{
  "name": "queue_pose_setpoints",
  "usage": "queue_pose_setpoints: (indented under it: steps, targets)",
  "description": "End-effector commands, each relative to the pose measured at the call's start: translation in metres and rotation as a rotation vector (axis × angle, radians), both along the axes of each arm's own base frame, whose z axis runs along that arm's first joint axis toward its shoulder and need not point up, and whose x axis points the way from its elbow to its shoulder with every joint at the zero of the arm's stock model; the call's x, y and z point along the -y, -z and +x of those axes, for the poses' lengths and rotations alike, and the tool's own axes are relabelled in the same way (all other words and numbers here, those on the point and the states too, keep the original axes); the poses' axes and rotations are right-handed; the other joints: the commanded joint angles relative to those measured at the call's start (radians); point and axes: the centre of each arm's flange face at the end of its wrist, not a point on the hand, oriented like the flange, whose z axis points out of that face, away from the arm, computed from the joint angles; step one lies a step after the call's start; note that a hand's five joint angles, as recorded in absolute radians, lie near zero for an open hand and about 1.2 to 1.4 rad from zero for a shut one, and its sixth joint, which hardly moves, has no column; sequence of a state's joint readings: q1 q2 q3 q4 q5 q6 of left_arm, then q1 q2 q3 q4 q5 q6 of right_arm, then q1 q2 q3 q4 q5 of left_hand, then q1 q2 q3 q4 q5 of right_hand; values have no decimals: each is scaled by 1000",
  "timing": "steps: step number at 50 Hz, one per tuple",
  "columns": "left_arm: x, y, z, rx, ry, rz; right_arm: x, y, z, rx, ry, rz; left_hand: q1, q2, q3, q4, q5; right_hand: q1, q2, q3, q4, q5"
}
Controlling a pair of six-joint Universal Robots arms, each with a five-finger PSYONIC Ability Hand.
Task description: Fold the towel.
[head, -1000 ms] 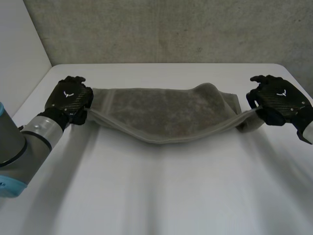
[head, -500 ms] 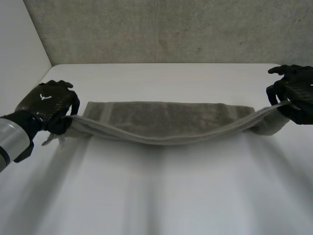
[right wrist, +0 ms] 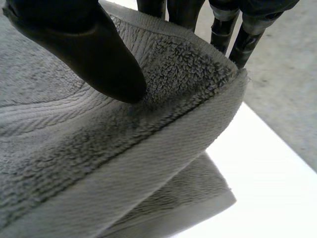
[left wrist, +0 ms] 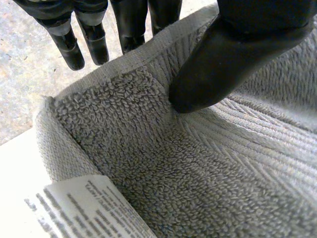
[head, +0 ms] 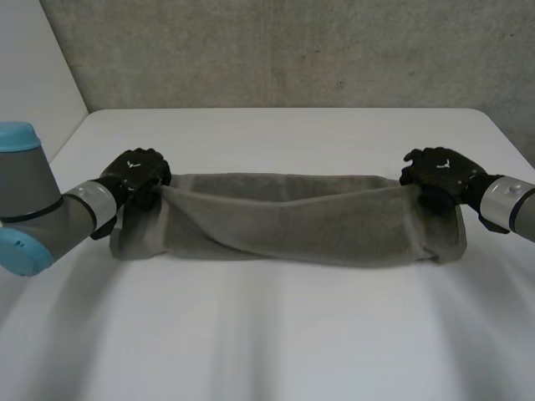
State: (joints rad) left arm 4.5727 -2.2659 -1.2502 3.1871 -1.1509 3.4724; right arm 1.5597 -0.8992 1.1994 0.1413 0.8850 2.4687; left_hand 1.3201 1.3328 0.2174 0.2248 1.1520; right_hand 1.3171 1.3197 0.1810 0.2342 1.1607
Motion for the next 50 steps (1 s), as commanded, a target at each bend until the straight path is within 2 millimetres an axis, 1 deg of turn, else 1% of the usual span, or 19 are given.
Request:
queue_pose_setpoints:
  steps: [1,5,10,17,21,29,36,37,38,39,40,41,42,45,46,47,48,49,50]
  targets:
    - [19,6,-3,-7,-6,-60,22,-2,-2,99,99,-69,76,63,-43,-50,70,79,77,-7,-60,61]
    - [24,6,-6,-12,-3,-99,29,0,-2,110,126,-99,76,63,-43,-50,70,79,77,-7,-60,61]
    - [27,7,-13,-18,13,-131,37,8,8,106,143,-127,76,63,-43,-50,70,79,77,-7,-60,61]
    - [34,7,-19,-28,13,-206,45,17,11,106,143,-155,76,63,-43,-50,70,79,77,-7,-60,61]
    - [36,11,-24,-31,13,-235,48,24,19,107,124,-160,76,63,-43,-50,70,79,77,-7,-60,61]
    - [45,20,-25,-33,-2,-263,63,28,19,110,141,-213,76,63,-43,-50,70,79,77,-7,-60,61]
    - [48,26,-25,-35,1,-273,68,35,20,108,137,-222,76,63,-43,-50,70,79,77,-7,-60,61]
    - [49,27,-26,-37,1,-281,71,36,20,111,142,-231,68,55,-43,-50,61,-260,-262,-7,-60,-278]
    - [50,28,-26,-38,-1,-287,71,36,20,111,142,-231,-153,-166,-43,-50,-160,-263,-266,-7,-60,-281]
    - [50,28,-26,-38,-1,-287,76,38,19,110,156,-249,-155,-168,-43,-50,-162,-603,-606,-7,-60,-621]
    - [51,29,-26,-39,-1,-294,81,42,17,106,176,-260,-455,-467,-43,-50,-461,-906,-909,-7,-60,-924]
    - [51,29,-26,-39,-1,-295,81,42,17,106,176,-261,-458,-470,-43,-50,-464,-909,-912,-7,-60,-927]
    - [52,29,-25,-40,-4,-304,85,47,16,101,197,-266,-734,-747,-43,-50,-740,-1143,-1145,-7,-60,-1161]
    - [54,26,-25,-43,-12,-317,91,49,13,94,232,-280,-848,-860,-43,-50,-854,-1143,-1145,-7,-60,-1161]
    - [55,24,-24,-43,-21,-324,91,49,13,94,232,-280,-1002,-1015,-43,-50,-1009,-1143,-1145,-7,-60,-1161]
    - [55,24,-24,-43,-21,-324,92,47,12,94,241,-285,-1004,-1016,-43,-50,-1010,-1143,-1145,-7,-60,-1161]
    - [55,22,-23,-42,-32,-329,91,43,11,96,244,-292,-1146,-1158,-43,-50,-1152,-1143,-1145,-7,-60,-1161]
    - [55,18,-23,-41,-41,-336,91,43,11,96,244,-292,-1146,-1158,-43,-50,-1152,-1143,-1145,-7,-60,-1161]
    - [55,18,-23,-41,-41,-336,91,34,12,102,246,-303,-1146,-1158,-43,-50,-1152,-1143,-1145,-7,-60,-1161]
